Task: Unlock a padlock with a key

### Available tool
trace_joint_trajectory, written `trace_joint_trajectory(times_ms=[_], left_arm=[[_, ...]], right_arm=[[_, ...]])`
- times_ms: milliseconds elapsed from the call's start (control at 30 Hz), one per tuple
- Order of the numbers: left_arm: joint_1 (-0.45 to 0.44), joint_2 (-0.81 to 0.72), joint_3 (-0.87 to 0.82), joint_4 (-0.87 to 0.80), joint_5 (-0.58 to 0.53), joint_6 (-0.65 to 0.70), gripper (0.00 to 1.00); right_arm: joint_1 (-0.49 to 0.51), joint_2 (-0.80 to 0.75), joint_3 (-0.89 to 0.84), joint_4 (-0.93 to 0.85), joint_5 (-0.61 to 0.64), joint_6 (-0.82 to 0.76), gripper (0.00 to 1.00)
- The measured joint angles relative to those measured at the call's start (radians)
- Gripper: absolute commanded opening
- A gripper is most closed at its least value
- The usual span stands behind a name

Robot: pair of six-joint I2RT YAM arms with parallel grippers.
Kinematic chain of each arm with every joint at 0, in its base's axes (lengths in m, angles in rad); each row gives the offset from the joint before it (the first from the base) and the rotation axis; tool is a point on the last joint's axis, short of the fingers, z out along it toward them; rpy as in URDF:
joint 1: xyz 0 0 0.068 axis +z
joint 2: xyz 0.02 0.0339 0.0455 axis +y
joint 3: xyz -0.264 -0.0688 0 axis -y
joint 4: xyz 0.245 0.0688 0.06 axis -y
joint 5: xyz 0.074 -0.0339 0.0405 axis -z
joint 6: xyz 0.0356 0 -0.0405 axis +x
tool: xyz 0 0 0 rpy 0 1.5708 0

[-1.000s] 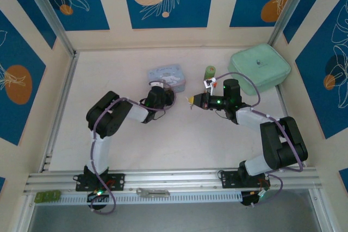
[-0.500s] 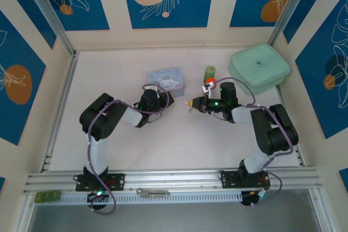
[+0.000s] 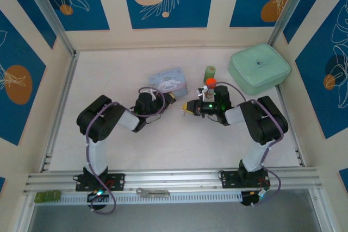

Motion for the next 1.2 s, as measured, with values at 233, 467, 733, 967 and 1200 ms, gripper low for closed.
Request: trace_joint_trajectory(times_ms=[233, 467, 733, 967, 1200], left_arm=[[0.0, 0.0, -0.012, 0.064, 0.0, -0.057, 0.0], [-0.003, 0.0, -0.02, 0.096, 0.0, -0.079, 0.0], [-0.006, 0.0, -0.024, 0.122, -0.001, -0.086, 0.0], [-0.012, 0.0, -0.024, 0.132, -0.004, -0.087, 0.0], [-0.013, 0.0, -0.024, 0.135, -0.012, -0.093, 0.0]], right_arm=[[0.037, 0.01, 0.016, 0.037, 0.015, 0.041, 0.0], [0.043, 0.044, 0.023, 0.097, 0.031, 0.077, 0.0], [0.043, 0.059, 0.033, 0.149, 0.033, 0.11, 0.0], [0.046, 0.084, 0.043, 0.182, 0.043, 0.129, 0.0], [0.046, 0.084, 0.05, 0.177, 0.063, 0.133, 0.0]])
